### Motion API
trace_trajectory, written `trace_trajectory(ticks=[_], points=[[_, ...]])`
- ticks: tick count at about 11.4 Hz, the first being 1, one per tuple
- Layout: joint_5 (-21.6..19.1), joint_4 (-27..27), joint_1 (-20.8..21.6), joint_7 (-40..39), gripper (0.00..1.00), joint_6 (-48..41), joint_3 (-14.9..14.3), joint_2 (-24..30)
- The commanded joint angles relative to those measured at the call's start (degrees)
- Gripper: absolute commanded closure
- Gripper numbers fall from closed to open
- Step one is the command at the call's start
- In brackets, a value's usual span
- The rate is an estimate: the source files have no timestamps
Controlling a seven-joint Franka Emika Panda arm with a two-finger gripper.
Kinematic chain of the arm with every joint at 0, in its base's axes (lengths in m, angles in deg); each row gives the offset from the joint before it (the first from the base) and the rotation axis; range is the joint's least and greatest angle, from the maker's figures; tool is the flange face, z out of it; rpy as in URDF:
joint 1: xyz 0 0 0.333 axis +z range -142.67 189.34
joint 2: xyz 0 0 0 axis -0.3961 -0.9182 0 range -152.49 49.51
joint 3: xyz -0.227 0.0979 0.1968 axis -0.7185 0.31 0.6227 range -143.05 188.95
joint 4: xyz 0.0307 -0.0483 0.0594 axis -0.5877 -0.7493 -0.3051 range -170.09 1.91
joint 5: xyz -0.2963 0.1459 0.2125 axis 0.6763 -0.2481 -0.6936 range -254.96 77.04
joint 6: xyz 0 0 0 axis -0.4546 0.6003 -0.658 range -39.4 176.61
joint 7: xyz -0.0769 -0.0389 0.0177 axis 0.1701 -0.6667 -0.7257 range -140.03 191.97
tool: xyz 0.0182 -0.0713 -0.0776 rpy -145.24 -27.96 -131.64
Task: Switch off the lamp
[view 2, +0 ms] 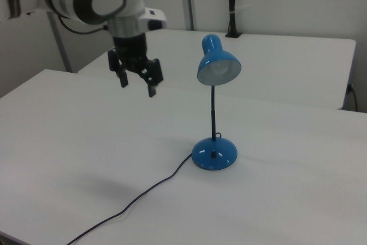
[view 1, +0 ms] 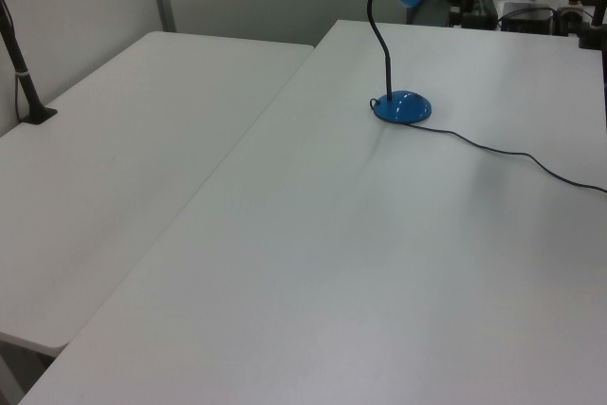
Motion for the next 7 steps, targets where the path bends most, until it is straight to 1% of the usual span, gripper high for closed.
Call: trace_trajectory(ticks=[1,3,4,7], points=[[2.86,1.96,4.16,8.74,0.0,-1.12,-0.82,0.38],[3.21,2.14,4.43,9.89,0.0,0.1,-0.83,-0.15],[4.34,2.14,4.43,9.81,0.0,1.85,-0.74,-0.15],[5.49,1.97,4.52,9.46,0.0,2.14,-0.65,-0.24]])
